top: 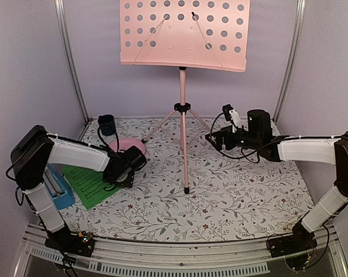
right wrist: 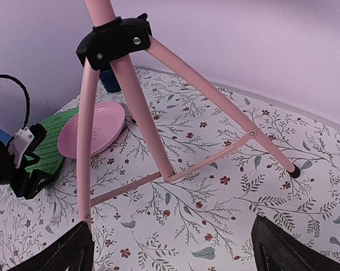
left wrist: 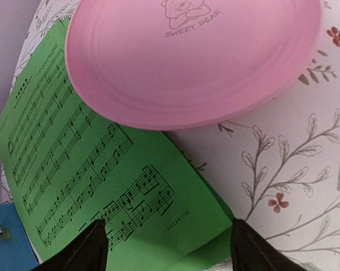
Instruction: Set up the instrument practice props
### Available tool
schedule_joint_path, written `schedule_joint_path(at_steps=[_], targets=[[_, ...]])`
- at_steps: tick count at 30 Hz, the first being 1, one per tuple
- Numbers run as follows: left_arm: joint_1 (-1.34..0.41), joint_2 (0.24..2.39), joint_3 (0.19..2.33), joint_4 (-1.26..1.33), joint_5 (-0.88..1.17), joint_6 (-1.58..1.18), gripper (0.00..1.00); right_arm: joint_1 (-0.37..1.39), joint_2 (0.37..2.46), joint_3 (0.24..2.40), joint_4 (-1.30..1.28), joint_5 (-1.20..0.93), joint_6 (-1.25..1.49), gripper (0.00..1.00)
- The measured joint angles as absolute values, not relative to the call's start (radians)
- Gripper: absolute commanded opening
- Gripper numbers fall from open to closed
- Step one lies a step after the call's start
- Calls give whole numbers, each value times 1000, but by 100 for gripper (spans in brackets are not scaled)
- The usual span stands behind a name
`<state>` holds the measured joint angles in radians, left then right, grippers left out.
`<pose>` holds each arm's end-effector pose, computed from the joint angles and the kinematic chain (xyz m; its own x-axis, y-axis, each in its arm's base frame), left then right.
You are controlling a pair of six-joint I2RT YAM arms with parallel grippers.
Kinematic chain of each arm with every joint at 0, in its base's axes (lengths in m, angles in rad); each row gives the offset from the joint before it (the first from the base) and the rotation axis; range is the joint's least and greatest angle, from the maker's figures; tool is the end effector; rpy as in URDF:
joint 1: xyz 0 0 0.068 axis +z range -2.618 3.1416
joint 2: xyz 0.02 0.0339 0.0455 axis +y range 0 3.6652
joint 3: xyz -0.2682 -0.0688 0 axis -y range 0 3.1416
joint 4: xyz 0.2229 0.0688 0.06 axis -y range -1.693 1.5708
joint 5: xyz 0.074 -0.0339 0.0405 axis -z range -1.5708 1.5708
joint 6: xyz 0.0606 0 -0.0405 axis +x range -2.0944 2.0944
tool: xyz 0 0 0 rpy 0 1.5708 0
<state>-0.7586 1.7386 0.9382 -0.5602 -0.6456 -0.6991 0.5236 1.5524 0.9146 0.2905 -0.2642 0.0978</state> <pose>0.2346 -0.1721 0.1400 -0.8383 0.0863 -0.5384 -0.1060 0.9428 0.3161 0.2991 0.1909 0.2520 -0.3612 -0.0997 -0.9271 -0.6632 0.7264 0.1803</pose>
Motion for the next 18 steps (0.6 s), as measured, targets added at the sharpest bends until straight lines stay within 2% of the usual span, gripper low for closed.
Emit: schedule_joint_path(at_steps=[5, 10, 12, 18], targets=[[-759, 1774, 950, -554, -652, -680, 68, 524, 1552, 914, 290, -264, 98, 99], [-759, 1800, 966, -553, -671, -670, 58, 524, 1553, 914, 290, -265, 98, 99], [-759, 1803, 969, -554, -682, -670, 52, 524, 1553, 914, 290, -265, 98, 99], [-754, 1803, 973, -567, -720, -681, 21, 524, 1554, 914, 290, -266, 97, 99]])
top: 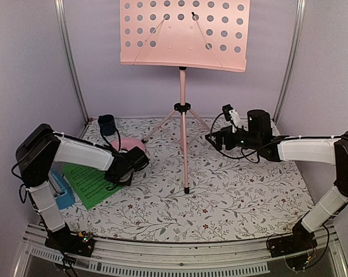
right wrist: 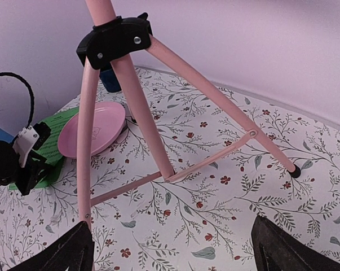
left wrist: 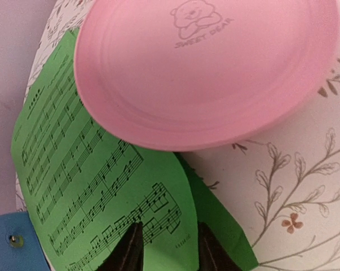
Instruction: Set up the instrument practice props
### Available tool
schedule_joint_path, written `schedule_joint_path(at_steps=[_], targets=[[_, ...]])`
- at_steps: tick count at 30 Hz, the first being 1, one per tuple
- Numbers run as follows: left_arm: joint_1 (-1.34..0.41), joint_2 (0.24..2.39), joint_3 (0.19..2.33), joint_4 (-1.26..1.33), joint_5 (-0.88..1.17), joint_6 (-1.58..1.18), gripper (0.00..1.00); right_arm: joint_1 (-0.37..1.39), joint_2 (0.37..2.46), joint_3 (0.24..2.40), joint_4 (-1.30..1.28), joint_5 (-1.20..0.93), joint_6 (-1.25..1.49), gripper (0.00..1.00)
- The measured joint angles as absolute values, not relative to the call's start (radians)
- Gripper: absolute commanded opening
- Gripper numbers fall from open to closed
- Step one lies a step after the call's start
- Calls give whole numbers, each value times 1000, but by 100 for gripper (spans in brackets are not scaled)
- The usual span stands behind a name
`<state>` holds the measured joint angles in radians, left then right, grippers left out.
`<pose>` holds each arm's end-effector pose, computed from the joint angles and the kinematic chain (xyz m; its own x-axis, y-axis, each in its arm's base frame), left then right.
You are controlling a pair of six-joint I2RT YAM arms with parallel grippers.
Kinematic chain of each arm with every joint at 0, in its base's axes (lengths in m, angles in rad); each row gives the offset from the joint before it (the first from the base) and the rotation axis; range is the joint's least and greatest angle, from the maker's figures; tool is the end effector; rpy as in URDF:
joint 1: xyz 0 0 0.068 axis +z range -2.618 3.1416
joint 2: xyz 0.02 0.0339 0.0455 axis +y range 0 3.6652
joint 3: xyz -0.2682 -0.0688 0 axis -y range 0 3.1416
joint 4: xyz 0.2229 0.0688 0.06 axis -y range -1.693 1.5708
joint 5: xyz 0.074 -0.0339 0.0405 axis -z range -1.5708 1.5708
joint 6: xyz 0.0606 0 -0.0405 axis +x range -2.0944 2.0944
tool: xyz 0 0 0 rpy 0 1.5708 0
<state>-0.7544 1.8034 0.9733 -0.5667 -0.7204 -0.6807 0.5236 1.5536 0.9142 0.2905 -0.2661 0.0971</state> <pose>0.2440 -0.1744 0.1327 -0.8293 0.1303 -0.5434 -0.1163 0.9109 0.3960 0.2991 0.1911 0.2515 -0.3622 -0.1011 -0.9266 -0.6644 0.7252 0.1806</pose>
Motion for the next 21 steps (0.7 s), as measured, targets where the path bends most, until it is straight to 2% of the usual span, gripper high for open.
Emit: schedule_joint_path(at_steps=[3, 5, 14, 21], targets=[[-743, 1797, 971, -574, -734, -680, 7, 524, 1554, 914, 290, -266, 94, 99], [-728, 1781, 963, -579, -741, -680, 1, 524, 1554, 914, 290, -268, 90, 99], [-649, 1626, 913, -606, -742, -686, 0, 524, 1553, 914, 290, -277, 86, 99], [-688, 1428, 925, -606, -725, -667, 0, 524, 1552, 918, 285, -349, 147, 99]])
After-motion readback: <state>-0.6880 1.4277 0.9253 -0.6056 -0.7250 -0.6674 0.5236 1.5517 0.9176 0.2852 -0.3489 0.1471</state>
